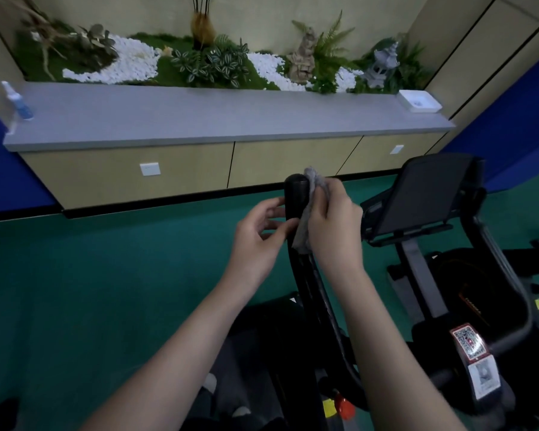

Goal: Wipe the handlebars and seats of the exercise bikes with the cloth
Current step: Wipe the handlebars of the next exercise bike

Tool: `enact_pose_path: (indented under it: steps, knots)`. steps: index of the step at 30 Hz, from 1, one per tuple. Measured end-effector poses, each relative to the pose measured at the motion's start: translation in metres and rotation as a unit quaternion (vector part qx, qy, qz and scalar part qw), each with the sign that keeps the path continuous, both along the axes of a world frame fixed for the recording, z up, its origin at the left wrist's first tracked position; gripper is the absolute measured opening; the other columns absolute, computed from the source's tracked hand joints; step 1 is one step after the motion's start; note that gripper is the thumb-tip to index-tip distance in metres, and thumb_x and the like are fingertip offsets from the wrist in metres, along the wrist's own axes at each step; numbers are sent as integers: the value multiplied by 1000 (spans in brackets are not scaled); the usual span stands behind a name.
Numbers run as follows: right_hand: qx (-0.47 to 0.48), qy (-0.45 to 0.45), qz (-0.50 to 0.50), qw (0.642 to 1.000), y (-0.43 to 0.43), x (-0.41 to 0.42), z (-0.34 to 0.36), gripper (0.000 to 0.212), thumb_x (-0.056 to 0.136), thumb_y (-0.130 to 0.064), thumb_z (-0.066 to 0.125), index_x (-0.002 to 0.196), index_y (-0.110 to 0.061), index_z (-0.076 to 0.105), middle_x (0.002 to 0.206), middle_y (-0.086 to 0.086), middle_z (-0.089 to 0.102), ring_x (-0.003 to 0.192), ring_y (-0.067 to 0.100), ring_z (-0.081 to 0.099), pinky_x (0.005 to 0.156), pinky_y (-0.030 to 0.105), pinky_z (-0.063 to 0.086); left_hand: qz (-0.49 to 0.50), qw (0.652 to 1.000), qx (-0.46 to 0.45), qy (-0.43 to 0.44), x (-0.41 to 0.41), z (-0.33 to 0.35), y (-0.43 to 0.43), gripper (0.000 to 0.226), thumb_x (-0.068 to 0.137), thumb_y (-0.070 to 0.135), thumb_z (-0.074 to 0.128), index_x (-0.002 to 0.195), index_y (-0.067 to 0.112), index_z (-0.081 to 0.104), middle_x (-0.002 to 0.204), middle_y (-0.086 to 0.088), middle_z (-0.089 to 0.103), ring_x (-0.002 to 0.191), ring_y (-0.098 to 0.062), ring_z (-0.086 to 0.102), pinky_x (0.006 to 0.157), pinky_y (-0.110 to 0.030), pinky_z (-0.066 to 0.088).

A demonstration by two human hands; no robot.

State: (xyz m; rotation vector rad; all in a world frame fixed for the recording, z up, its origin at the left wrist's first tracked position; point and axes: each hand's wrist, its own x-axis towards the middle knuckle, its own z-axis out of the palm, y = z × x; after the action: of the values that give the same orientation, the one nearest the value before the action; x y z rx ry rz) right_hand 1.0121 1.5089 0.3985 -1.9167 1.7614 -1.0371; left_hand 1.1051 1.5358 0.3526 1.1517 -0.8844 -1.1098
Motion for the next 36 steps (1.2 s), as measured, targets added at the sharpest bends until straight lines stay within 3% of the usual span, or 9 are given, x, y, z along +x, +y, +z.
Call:
enact_pose_path:
  steps: [2, 5, 8, 10, 14, 19, 23, 29, 36]
  knots:
    - [19, -2, 1, 1000, 9, -6, -6, 17, 99, -13, 42, 96, -4, 56, 71, 6, 57, 66, 25, 55, 58, 32, 37, -6, 1000, -2, 2, 2, 0, 0, 31, 85, -2, 65, 113, 10, 60, 93, 3, 65, 76, 8, 59, 77, -13, 46]
    - [36, -17, -1, 999, 15, -10, -8, 19, 99, -13, 44, 102, -5, 60, 76, 7, 62, 67, 21, 56, 59, 28, 37, -15, 1000, -2, 8, 4, 0, 0, 32, 84, -1, 66, 114, 9, 60, 94, 3, 65, 79, 6, 60, 80, -18, 48]
    - [-13, -37, -26, 999, 17, -5, -9, 21, 97, -10, 49, 110, -5, 65, 99, 8, 68, 91, 17, 63, 77, 24, 46, -25, 1000, -3, 10, 5, 0, -1, 31, 84, -1, 66, 112, 12, 60, 93, 3, 65, 78, 6, 60, 79, -18, 49]
    - [-53, -49, -43, 997, 24, -1, -14, 23, 95, -8, 52, 114, -4, 65, 112, 7, 61, 102, 12, 58, 89, 11, 42, -30, 999, -6, 14, 6, -1, -2, 30, 84, -1, 67, 108, 15, 60, 93, 4, 66, 78, 6, 61, 78, -17, 49]
    - [-125, -40, -58, 990, 35, 1, -24, 27, 92, -6, 59, 118, -4, 65, 96, 6, 54, 80, 1, 49, 75, 2, 38, -40, 999, -9, 18, 10, -2, -3, 30, 83, -1, 68, 103, 20, 60, 92, 4, 66, 78, 5, 61, 76, -15, 48]
    - [-202, -38, -81, 975, 22, 5, -12, 15, 89, -5, 62, 103, 0, 64, 90, 7, 61, 81, 14, 57, 74, 7, 40, -53, 998, -16, 16, 13, -4, -6, 31, 83, -2, 67, 100, 23, 61, 90, 6, 66, 76, 5, 60, 73, -13, 47]
    - [-215, -17, -35, 976, 15, 10, -9, 8, 85, -1, 66, 93, 0, 67, 93, 9, 60, 86, 24, 59, 76, 24, 48, -67, 998, -22, 2, 17, -8, -8, 32, 85, 1, 66, 98, 30, 62, 89, 12, 69, 84, 0, 63, 77, -18, 50]
    - [-169, -11, -24, 985, 31, -5, -15, 6, 85, -3, 67, 90, -1, 69, 90, 6, 63, 81, 10, 58, 74, 9, 41, -82, 996, -25, 18, 20, -14, -9, 33, 85, 3, 68, 101, 31, 62, 91, 16, 70, 83, 3, 63, 74, -12, 48]
    - [-209, 20, 79, 974, 18, 2, -4, 12, 83, 4, 68, 94, 2, 71, 96, 10, 63, 91, 26, 60, 81, 25, 48, -57, 998, 9, 32, 14, -24, 1, 31, 86, 6, 67, 103, 32, 62, 98, 7, 69, 86, -9, 63, 77, -23, 51]
